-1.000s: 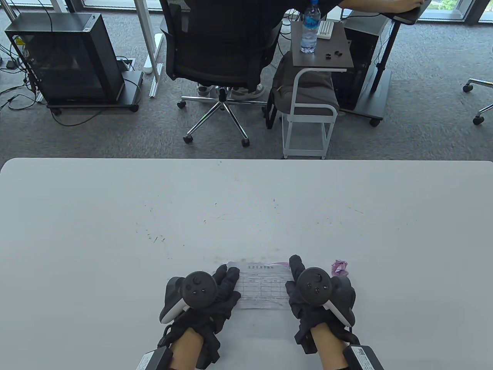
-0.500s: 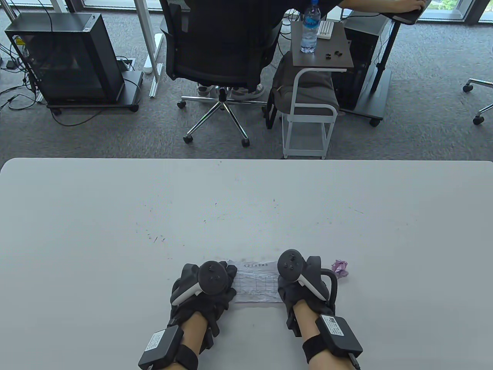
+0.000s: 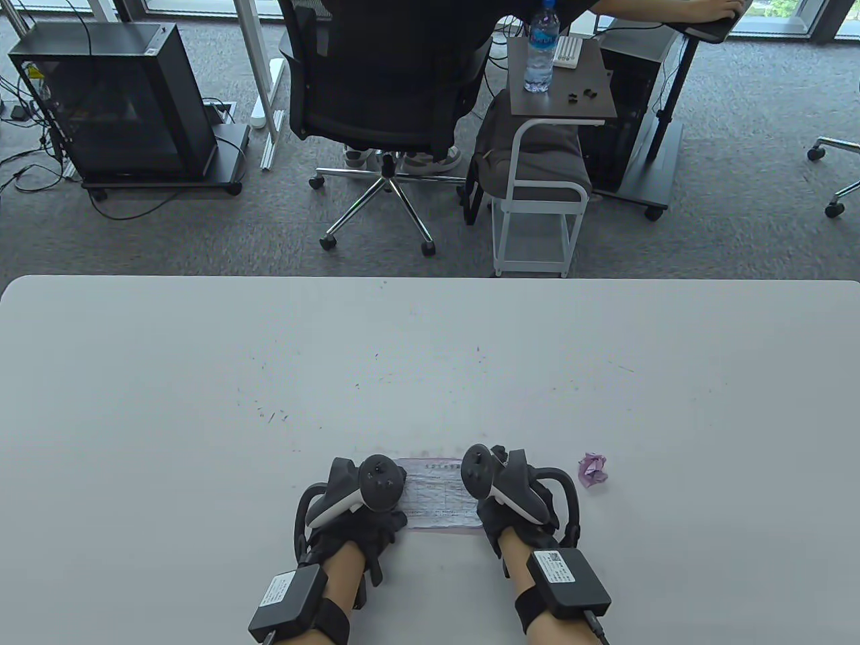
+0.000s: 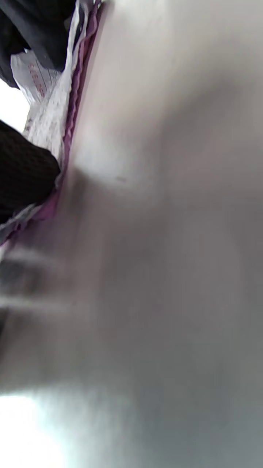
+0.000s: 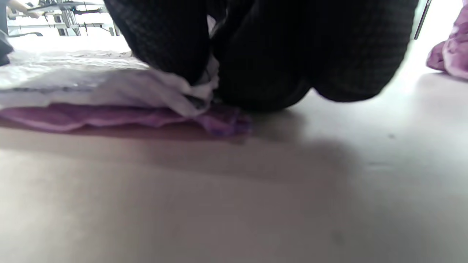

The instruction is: Flatten crumpled invoices and stack

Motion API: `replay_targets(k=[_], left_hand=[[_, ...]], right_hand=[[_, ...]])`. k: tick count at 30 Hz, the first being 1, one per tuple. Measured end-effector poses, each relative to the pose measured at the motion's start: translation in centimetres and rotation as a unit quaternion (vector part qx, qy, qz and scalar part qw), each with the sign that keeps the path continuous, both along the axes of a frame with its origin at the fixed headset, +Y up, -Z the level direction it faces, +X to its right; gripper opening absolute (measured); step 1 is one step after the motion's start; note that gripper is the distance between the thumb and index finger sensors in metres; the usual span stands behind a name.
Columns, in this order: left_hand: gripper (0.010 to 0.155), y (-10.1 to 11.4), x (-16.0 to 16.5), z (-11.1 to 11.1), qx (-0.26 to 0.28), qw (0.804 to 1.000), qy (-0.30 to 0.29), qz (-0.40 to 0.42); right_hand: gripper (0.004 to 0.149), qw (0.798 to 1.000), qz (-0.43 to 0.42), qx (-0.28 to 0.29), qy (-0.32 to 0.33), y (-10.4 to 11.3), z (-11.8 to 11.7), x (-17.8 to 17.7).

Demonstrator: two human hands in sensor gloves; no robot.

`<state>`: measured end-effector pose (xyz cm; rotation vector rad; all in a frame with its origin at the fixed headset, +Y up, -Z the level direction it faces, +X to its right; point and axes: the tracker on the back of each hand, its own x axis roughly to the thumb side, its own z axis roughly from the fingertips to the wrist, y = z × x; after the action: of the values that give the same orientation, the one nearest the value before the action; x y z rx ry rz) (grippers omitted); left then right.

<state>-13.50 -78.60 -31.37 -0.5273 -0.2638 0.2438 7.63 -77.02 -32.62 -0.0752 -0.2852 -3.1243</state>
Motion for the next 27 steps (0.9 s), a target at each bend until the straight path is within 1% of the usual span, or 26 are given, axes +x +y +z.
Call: replay_targets(k=[4,6,7,8,9,10,12,14,15,16,19,20,22,23,25,27], left_hand=[[0.07,-0.2,-0.9,0.2,0.007,1.0,0.017,0.005],[0.072,0.2,-1.3,0.5,0.022,1.0,0.013,0.008],[0.072,0.5,-1.4,0.6,0.032,0.999,0.013,0.014],[0.074,1.2,-1.6,0.9,0.068,0.997,0.009,0.021],[0.076,1.9,-1.7,1.1,0.099,0.995,0.009,0.018],[0.077,2.8,-1.8,1.3,0.131,0.991,-0.004,0.012],[0.079,4.4,-1.7,2.1,0.156,0.987,-0.026,-0.004],[0.079,6.1,-1.4,3.5,0.184,0.981,-0.052,-0.022],[0.079,6.6,-1.2,4.1,0.187,0.98,-0.059,-0.022],[0.079,7.3,-0.9,5.0,0.187,0.98,-0.068,-0.02],[0.08,8.6,-0.3,7.3,0.2,0.977,-0.079,0.0],[0.079,9.0,-0.1,8.2,0.202,0.976,-0.078,0.015],[0.079,8.9,0.0,9.3,0.191,0.978,-0.075,0.029],[0.079,8.8,0.0,9.7,0.194,0.978,-0.077,0.028],[0.079,8.4,-0.1,9.9,0.208,0.975,-0.077,0.025],[0.078,8.1,-0.3,9.9,0.201,0.976,-0.073,0.033]], right_hand=[[0.067,0.998,0.052,0.018,-0.001,0.3,0.3,-0.3],[0.068,0.994,0.095,0.058,0.014,0.6,0.7,-0.6],[0.068,0.992,0.111,0.064,0.019,0.9,0.7,-0.6],[0.067,0.987,0.123,0.093,0.032,1.6,0.9,-0.4],[0.066,0.985,0.121,0.116,0.037,2.0,0.9,-0.3],[0.065,0.983,0.116,0.14,0.038,2.8,0.7,0.3],[0.064,0.98,0.131,0.15,0.023,3.8,0.2,1.6],[0.064,0.978,0.167,0.128,-0.005,4.1,-0.5,3.6],[0.066,0.978,0.174,0.114,-0.015,4.1,-0.8,4.3],[0.067,0.98,0.172,0.094,-0.029,3.8,-1.1,5.4],[0.07,0.987,0.14,0.061,-0.055,2.8,-1.4,7.2],[0.07,0.988,0.133,0.035,-0.072,2.3,-1.4,7.8],[0.068,0.99,0.112,-0.003,-0.091,1.3,-1.3,8.8],[0.068,0.99,0.103,-0.012,-0.098,0.9,-1.2,9.1],[0.064,0.991,0.083,-0.02,-0.1,0.4,-0.9,9.4],[0.059,0.993,0.078,-0.006,-0.083,-0.1,-0.6,9.5]])
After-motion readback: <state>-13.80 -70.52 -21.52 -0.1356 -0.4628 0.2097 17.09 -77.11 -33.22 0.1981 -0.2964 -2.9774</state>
